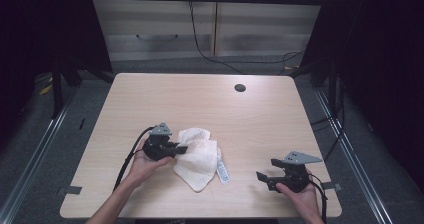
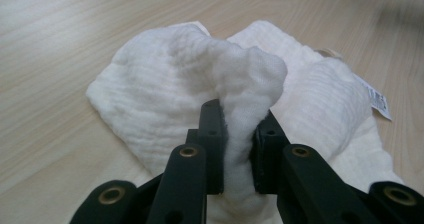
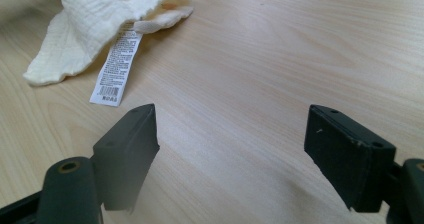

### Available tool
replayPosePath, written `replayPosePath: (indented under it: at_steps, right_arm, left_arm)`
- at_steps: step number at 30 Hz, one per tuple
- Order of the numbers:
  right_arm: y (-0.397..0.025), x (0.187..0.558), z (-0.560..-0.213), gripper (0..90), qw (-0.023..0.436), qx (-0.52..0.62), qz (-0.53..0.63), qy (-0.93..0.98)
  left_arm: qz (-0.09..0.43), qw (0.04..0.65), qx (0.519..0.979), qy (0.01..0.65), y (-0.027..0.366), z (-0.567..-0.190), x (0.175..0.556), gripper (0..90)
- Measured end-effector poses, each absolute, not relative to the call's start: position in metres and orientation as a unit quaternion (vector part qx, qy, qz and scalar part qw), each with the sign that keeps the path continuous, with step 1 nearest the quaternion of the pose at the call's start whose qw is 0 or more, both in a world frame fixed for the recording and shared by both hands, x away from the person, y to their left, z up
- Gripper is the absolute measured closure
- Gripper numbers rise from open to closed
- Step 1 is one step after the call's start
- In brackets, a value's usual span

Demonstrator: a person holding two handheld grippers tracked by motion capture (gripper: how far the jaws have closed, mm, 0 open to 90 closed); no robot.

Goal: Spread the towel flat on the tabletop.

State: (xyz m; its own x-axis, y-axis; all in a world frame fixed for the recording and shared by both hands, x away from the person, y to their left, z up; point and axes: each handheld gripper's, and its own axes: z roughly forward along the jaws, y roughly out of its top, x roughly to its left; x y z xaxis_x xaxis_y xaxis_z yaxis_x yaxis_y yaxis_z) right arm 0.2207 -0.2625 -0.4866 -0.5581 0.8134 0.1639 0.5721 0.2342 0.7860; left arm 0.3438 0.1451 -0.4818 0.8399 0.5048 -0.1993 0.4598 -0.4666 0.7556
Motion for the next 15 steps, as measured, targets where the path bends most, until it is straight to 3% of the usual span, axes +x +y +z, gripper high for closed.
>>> replayPosePath:
  at_steps: [15]
  right_arm:
    - [-0.253, 0.223, -0.489, 18.2, 0.135, 0.439, 0.421, 0.782]
  left_arm:
    - [0.03, 0.416, 0.869, 0.266, 0.118, -0.493, 0.342, 74.9]
